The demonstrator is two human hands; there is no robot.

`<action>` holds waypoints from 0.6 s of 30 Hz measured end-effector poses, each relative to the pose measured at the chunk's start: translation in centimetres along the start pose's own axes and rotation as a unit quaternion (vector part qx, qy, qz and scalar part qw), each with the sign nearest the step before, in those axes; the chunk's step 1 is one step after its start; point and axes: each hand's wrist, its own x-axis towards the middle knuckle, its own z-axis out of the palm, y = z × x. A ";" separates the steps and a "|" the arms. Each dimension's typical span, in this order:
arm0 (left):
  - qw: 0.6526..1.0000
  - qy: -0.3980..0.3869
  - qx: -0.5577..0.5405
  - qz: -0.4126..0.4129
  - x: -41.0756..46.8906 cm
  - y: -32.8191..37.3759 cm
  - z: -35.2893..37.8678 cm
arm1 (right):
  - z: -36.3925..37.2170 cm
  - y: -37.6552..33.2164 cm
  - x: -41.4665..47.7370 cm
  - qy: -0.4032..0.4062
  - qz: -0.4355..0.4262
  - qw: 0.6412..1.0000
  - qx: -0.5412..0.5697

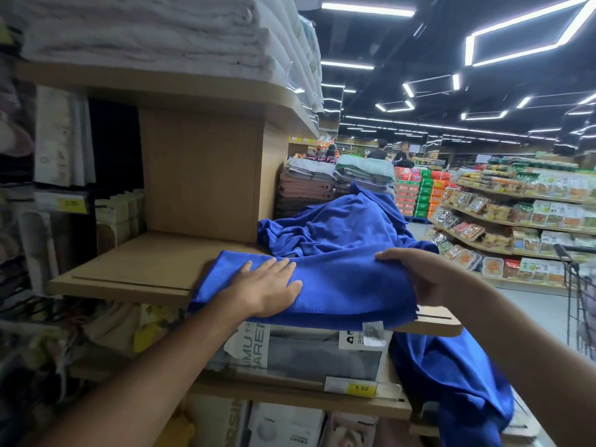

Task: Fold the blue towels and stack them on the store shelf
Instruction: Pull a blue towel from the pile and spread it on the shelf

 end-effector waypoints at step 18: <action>0.937 0.182 -0.288 -0.081 -3.3 -10.4 -4.1 | 19.9 -12.4 1.8 -0.092 -0.155 0.962 -0.206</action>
